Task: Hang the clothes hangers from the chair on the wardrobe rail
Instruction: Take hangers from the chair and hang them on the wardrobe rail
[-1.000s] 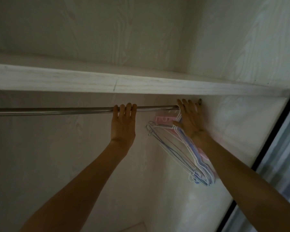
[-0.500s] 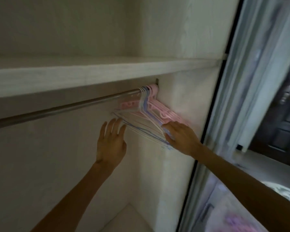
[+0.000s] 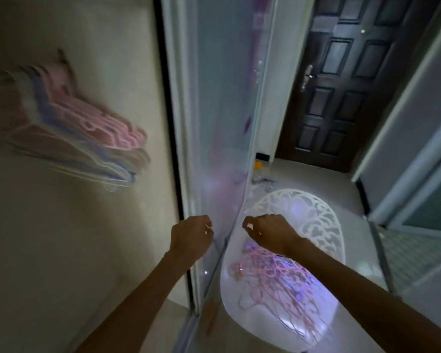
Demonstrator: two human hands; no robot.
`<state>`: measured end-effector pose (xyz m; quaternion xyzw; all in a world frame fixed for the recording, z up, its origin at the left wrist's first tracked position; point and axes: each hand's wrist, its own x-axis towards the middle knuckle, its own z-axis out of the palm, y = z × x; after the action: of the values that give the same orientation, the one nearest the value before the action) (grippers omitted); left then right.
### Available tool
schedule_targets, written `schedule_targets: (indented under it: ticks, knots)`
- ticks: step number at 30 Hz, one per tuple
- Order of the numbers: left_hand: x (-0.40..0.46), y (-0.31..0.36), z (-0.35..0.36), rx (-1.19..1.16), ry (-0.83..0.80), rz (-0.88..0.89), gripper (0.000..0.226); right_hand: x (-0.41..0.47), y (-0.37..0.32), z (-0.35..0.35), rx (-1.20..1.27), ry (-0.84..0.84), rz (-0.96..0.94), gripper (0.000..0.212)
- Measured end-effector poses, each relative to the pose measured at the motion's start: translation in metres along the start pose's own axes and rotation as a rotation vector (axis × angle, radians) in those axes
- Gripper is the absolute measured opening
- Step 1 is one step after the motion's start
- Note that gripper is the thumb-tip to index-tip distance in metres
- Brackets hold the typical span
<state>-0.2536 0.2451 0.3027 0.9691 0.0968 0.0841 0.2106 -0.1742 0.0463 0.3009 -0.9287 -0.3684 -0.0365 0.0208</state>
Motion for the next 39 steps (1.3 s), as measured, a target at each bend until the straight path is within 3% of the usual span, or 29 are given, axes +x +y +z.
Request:
schedule_targets:
  ticks: [5, 11, 18, 22, 27, 29, 31, 33, 35, 39]
  knots:
    - [0.019, 0.070, 0.090, -0.007, -0.141, -0.041, 0.020, -0.067, 0.107, 0.047, 0.104, -0.107, 0.219, 0.023]
    - [0.033, 0.086, 0.185, -0.058, -0.295, -0.243, 0.021, -0.106, 0.183, 0.106, 0.331, -0.145, 0.519, 0.021]
    - [0.061, 0.071, 0.280, -0.137, -0.448, -0.459, 0.027, -0.093, 0.231, 0.183, 0.386, -0.367, 0.524, 0.023]
    - [0.089, 0.059, 0.333, -0.175, -0.559, -0.473, 0.026, -0.071, 0.263, 0.236, 0.335, -0.479, 0.535, 0.025]
    - [0.113, 0.032, 0.394, -0.280, -0.554, -0.577, 0.032, -0.051, 0.291, 0.301, 0.331, -0.557, 0.609, 0.028]
    - [0.112, 0.025, 0.416, -0.393, -0.587, -0.753, 0.033, -0.047, 0.293, 0.329, 0.343, -0.611, 0.619, 0.039]
    - [0.107, 0.020, 0.433, -0.488, -0.588, -0.928, 0.031, -0.046, 0.288, 0.355, 0.342, -0.658, 0.640, 0.066]
    - [0.100, 0.009, 0.454, -0.576, -0.525, -1.100, 0.048, -0.043, 0.281, 0.381, 0.332, -0.657, 0.636, 0.090]
    - [0.095, 0.006, 0.465, -0.671, -0.469, -1.191, 0.056, -0.043, 0.275, 0.397, 0.284, -0.598, 0.603, 0.096]
    - [0.085, 0.011, 0.485, -0.833, -0.506, -1.220, 0.023, -0.042, 0.272, 0.417, 0.290, -0.528, 0.579, 0.102]
